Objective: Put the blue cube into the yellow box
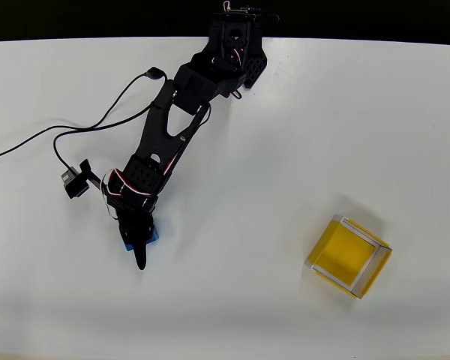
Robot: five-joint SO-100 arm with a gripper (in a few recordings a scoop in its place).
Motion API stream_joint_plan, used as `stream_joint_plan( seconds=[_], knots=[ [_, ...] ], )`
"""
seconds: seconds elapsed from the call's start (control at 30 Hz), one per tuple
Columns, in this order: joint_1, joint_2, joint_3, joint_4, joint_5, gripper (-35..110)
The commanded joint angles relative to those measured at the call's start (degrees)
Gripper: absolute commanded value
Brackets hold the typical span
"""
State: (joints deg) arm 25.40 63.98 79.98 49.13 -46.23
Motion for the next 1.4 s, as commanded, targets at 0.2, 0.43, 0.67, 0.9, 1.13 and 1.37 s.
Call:
stream_joint_plan(
  seconds=[0.2, 0.43, 0.67, 0.9, 1.13, 1.37],
  knots=[
    [0.8, 1.7, -6.4, 1.8, 0.3, 46],
    [0.4, -0.9, -7.6, 2.5, 0.0, 46],
    [0.0, -2.0, -8.3, 2.0, -0.4, 38],
    [-0.9, -2.3, -8.3, 2.4, -1.1, 27],
    [-2.2, -1.5, -8.0, 2.3, -1.8, 20],
    [-4.6, 4.8, -3.3, -0.3, -5.7, 17]
  ],
)
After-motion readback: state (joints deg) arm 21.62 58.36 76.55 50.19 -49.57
